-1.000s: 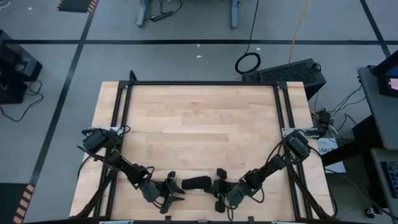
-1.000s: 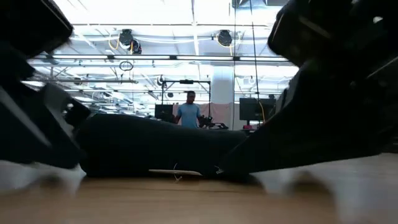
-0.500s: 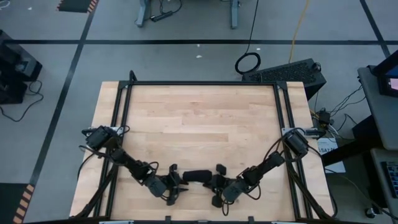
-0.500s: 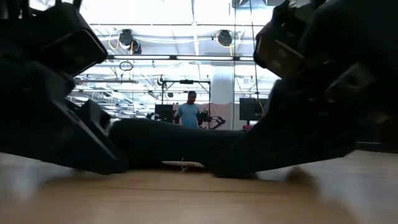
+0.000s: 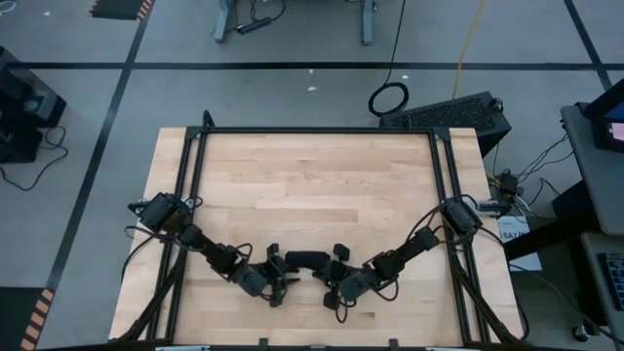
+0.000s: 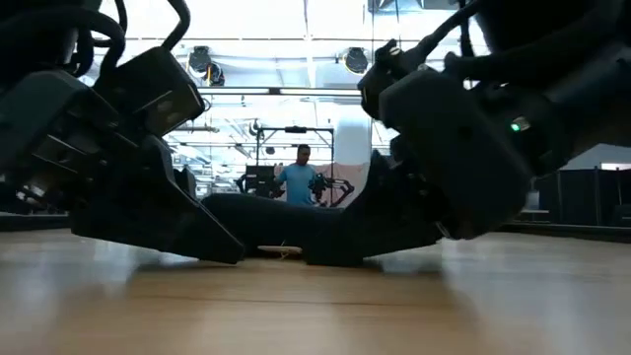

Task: Roll napkin
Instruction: Roll the black napkin, then return to Home Position

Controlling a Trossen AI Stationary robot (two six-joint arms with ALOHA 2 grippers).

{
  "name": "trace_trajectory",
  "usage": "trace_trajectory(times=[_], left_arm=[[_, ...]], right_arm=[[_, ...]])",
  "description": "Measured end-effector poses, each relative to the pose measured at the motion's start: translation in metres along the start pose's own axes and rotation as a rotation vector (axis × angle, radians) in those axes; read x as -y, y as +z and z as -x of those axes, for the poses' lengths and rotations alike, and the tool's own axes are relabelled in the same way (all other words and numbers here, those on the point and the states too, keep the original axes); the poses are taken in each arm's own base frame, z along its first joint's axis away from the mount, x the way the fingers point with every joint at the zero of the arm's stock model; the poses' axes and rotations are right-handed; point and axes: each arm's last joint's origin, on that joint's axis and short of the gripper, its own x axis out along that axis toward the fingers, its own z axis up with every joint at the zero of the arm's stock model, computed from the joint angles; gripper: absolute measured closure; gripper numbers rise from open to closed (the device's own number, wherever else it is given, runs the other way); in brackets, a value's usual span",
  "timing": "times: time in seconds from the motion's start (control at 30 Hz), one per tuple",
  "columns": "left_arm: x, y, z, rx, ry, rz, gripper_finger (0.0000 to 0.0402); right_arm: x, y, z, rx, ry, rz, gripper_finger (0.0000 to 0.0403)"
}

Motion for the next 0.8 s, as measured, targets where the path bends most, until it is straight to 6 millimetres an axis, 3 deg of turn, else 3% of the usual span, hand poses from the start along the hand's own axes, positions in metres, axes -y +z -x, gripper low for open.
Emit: trace_trajectory(times=[0.27,0.4,0.5,0.6,0.8], left_arm=[[-0.001,0.002,0.001,-0.01,-0.01,-0.006,0.0275],[0.008,0.01,0.013,-0.026,-0.101,-0.002,0.0275],[0.019,0.025,0.032,-0.006,-0.174,-0.016,0.0275],[0.022,0.042,0.052,0.012,-0.186,-0.087,0.0275],[0.005,0.097,0.102,0.142,-0.166,-0.296,0.0275]], right_arm=[[0.007,0.003,-0.004,-0.007,-0.031,0.004,0.0403],[0.005,0.01,0.005,-0.024,-0.002,0.004,0.0403],[0.002,0.021,0.021,-0.059,0.04,0.041,0.0403],[0.0,0.047,0.048,-0.079,0.097,0.061,0.0403],[0.02,0.102,0.115,-0.07,0.136,0.206,0.0403]])
